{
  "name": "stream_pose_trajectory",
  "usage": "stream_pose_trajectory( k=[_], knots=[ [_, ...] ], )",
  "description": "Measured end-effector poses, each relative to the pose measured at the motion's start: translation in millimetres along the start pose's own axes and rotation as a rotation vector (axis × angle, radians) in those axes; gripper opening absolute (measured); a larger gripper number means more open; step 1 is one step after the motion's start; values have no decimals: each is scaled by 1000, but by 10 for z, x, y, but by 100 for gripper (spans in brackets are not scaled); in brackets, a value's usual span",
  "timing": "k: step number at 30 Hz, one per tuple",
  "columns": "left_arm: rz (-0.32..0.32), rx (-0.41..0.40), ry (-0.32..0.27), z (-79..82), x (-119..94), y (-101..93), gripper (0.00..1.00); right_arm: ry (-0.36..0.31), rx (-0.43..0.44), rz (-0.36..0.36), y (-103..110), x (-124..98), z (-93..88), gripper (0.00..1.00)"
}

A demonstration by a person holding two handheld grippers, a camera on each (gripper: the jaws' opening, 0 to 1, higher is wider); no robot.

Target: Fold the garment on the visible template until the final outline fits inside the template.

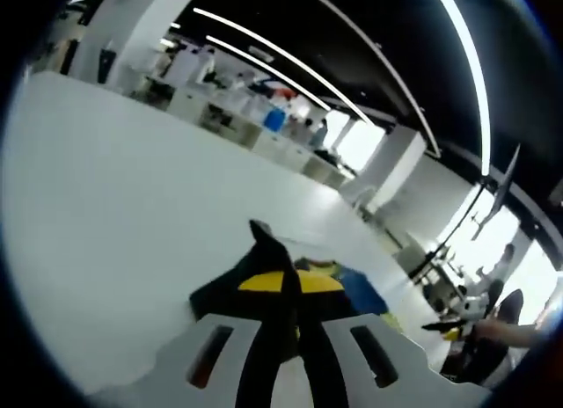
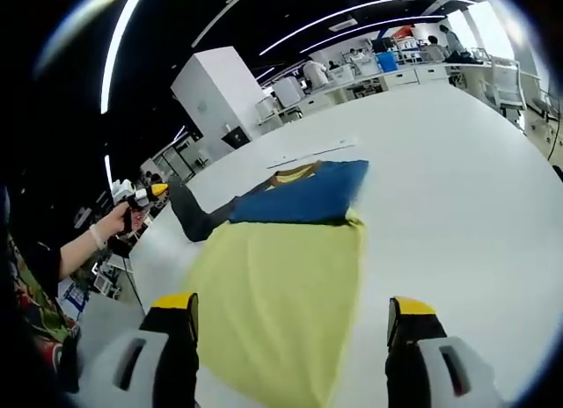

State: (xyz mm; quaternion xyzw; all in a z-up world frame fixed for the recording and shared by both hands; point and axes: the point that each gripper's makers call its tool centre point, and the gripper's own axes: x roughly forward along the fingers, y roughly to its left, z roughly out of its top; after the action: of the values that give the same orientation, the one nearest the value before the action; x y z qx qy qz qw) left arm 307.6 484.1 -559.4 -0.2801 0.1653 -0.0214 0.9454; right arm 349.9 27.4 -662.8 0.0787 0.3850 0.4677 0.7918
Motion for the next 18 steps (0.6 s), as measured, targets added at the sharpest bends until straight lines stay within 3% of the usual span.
stream_pose_trajectory(
  k=[10, 18],
  knots=[
    [-115, 3, 7, 152, 415, -633, 0, -26, 24, -30, -110, -119, -44, 90],
    [-203, -1, 24, 113, 722, -1113, 0, -54, 40, -40, -157, -196, -48, 90]
  ],
)
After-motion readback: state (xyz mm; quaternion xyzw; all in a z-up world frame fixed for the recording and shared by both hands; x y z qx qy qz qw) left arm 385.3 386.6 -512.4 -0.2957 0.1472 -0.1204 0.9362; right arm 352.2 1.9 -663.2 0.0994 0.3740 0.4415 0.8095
